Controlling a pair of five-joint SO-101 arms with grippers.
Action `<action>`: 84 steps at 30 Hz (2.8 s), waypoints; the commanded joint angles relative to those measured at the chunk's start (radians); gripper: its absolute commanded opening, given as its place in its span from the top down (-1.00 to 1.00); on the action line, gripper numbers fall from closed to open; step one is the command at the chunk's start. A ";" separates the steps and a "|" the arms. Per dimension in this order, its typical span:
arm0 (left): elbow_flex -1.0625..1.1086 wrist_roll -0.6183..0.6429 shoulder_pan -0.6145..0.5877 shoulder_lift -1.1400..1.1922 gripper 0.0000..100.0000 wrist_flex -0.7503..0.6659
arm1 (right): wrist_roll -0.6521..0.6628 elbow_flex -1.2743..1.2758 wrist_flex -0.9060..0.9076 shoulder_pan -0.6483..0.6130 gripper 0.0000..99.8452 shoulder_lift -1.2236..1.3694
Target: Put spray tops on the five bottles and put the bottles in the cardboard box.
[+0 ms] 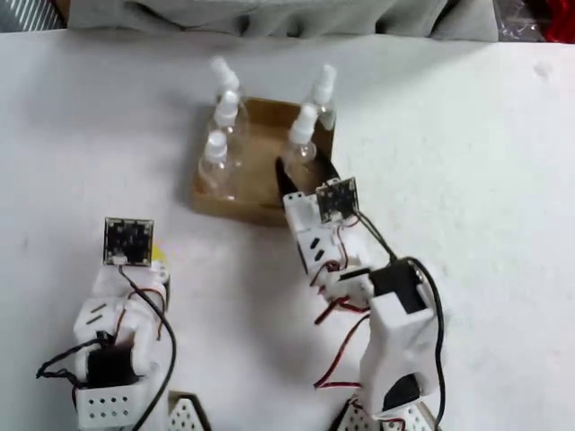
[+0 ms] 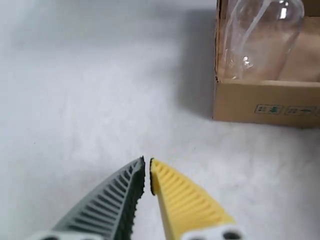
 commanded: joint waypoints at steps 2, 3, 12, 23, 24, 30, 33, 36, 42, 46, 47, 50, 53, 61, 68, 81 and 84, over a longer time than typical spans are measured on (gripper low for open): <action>-0.003 -0.011 -0.007 -0.008 0.95 0.002 | -0.003 -0.058 0.002 -0.010 0.96 0.025; -0.003 -0.011 -0.007 -0.008 0.95 0.002 | -0.003 -0.058 0.002 -0.012 0.96 0.025; -0.003 -0.011 -0.007 -0.008 0.96 0.002 | -0.005 -0.052 -0.059 -0.012 0.96 0.036; -0.003 -0.011 -0.007 -0.008 0.96 0.002 | -0.005 -0.052 -0.065 -0.010 0.96 0.033; -0.003 -0.011 -0.007 -0.008 0.96 0.002 | -0.005 -0.052 -0.065 -0.010 0.96 0.033; -0.003 -0.011 -0.007 -0.008 0.96 0.002 | -0.005 -0.041 -0.051 -0.012 0.76 0.031; -0.003 -0.011 -0.007 -0.008 0.96 0.002 | -0.005 -0.040 -0.039 -0.012 0.79 0.027; -0.003 -0.011 -0.007 -0.008 0.96 0.002 | -0.005 -0.040 -0.038 -0.012 0.80 0.027; -0.003 -0.011 -0.007 -0.008 0.96 0.002 | -0.005 -0.040 -0.038 -0.013 0.67 0.027; -0.003 -0.011 -0.007 -0.008 0.96 0.002 | -0.005 -0.040 -0.038 -0.013 0.67 0.027; -0.003 -0.011 -0.007 -0.008 0.96 0.002 | -0.005 -0.040 -0.038 -0.013 0.67 0.027; -0.003 -0.011 -0.008 -0.008 0.96 0.002 | -0.003 -0.032 -0.044 -0.018 0.67 0.025; -0.003 -0.011 -0.008 -0.008 0.96 0.002 | 0.002 -0.029 -0.041 -0.030 0.59 0.025; -0.003 -0.011 -0.008 -0.008 0.96 0.002 | -0.003 -0.023 -0.038 -0.039 0.47 0.025; -0.003 -0.011 -0.008 -0.008 0.96 0.002 | -0.005 0.017 -0.039 -0.039 0.46 -0.028; -0.003 -0.012 -0.008 -0.008 0.96 -0.003 | -0.003 0.184 -0.038 -0.033 0.33 -0.266; -0.003 -0.012 -0.007 -0.008 0.96 -0.003 | 0.002 0.275 -0.035 -0.038 0.33 -0.403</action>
